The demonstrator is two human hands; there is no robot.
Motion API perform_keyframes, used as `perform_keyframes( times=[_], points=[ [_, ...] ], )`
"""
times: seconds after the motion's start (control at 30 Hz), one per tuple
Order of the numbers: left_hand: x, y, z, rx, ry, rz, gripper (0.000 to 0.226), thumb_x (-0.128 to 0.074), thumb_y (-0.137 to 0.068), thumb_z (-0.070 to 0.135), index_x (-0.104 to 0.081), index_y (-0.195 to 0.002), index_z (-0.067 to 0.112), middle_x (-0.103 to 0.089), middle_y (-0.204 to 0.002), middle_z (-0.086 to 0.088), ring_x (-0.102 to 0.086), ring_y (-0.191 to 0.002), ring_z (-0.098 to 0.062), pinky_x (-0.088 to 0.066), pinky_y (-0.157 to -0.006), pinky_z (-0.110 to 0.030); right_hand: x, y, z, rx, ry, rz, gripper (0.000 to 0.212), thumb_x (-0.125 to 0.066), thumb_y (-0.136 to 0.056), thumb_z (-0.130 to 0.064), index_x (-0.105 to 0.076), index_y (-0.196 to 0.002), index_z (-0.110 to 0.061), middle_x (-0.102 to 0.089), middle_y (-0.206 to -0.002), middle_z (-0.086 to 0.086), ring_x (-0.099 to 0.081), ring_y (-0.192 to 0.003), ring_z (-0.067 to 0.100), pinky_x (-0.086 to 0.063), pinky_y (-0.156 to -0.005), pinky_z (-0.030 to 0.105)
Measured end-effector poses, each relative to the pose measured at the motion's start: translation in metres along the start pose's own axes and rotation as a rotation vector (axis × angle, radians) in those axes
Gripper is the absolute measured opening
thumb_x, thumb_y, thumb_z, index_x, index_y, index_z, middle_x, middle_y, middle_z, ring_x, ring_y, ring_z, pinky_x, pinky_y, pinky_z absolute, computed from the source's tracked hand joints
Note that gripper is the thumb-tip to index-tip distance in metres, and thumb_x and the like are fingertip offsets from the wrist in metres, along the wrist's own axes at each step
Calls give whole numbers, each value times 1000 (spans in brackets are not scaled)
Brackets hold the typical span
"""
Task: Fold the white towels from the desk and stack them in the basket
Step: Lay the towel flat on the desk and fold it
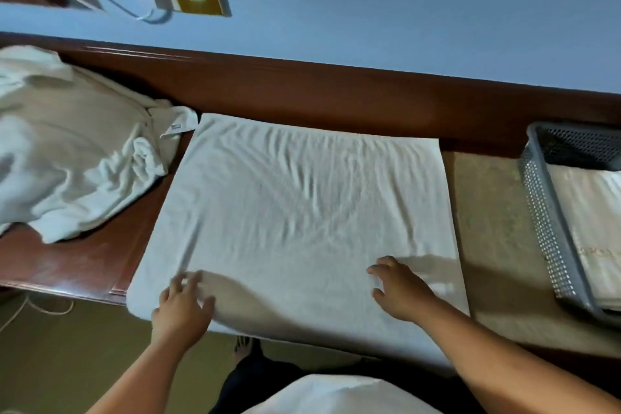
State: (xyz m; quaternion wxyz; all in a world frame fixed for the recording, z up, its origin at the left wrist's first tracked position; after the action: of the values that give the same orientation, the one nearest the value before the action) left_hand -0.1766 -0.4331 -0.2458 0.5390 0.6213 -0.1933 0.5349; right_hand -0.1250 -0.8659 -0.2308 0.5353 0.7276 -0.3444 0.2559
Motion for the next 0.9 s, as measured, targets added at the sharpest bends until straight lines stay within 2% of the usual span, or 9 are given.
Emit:
perform_keyframes(
  times=[0.2,0.3,0.43,0.5,0.6,0.7,0.8,0.9],
  points=[
    [35,-30,-93,71,75,-13,62,-55,-94,45,-34,-151,33,-23,-157,0,-29,-142,-30,-41,-105,-52,-29,-36,-143,52,3,-18,53,-55,-97,-40,-44,-148,-29,-27,-158,-2,-30,-144,21,-37,-112,36],
    [43,-43,-109,17,132,3,57,-57,-93,39,-41,-147,29,-30,-151,-1,-35,-135,-30,-44,-102,-49,-49,-47,-218,131,-31,-45,54,-55,-97,-42,-44,-149,-31,-24,-160,-5,-26,-147,19,-33,-115,33],
    [43,-57,-120,-11,242,15,55,-62,-92,30,-46,-142,14,-40,-141,-10,-40,-126,-35,-43,-102,-48,-76,-55,-294,194,-52,-124,58,-59,-95,-42,-43,-149,-32,-18,-164,-7,-19,-150,16,-27,-118,30],
    [46,-61,-120,-5,297,24,60,-65,-92,29,-43,-144,11,-43,-139,-13,-43,-126,-38,-41,-103,-48,-82,-57,-316,191,-58,-157,59,-59,-95,-41,-41,-150,-32,-17,-165,-8,-17,-151,15,-25,-119,31],
    [51,-72,-114,21,321,-16,57,-64,-93,32,-43,-142,13,-50,-136,-8,-46,-127,-33,-39,-105,-47,-79,-63,-329,165,-50,-177,61,-58,-96,-40,-38,-152,-30,-20,-164,-7,-22,-150,15,-26,-119,33],
    [52,-85,-115,24,346,-118,40,-65,-88,35,-52,-124,22,-60,-112,1,-55,-118,-28,-41,-102,-45,-68,-69,-335,142,-28,-170,61,-55,-98,-38,-33,-154,-27,-30,-159,-2,-33,-145,19,-32,-115,34],
    [53,-90,-115,-80,280,-214,24,-65,-87,43,-53,-102,27,-57,-89,9,-60,-100,-24,-45,-90,-40,-56,-72,-346,147,33,-133,61,-50,-100,-34,-26,-156,-27,-33,-155,3,-41,-139,25,-39,-106,37],
    [59,-79,-115,-176,257,-178,22,-63,-88,46,-49,-91,29,-52,-78,14,-53,-84,-20,-40,-84,-39,-49,-72,-366,211,89,-102,65,-48,-100,-29,-18,-157,-29,-37,-150,6,-48,-130,29,-45,-95,39]
  ],
)
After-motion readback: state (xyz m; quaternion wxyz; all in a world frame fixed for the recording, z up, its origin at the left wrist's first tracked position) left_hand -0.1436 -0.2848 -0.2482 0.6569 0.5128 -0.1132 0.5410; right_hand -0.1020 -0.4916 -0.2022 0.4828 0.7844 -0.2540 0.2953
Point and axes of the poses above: each hand's wrist, its own y-axis away from the middle knuckle, its own x-axis out of the back of the hand, z = x × y, the point moved 6 cm from there along -y, towards the middle knuckle
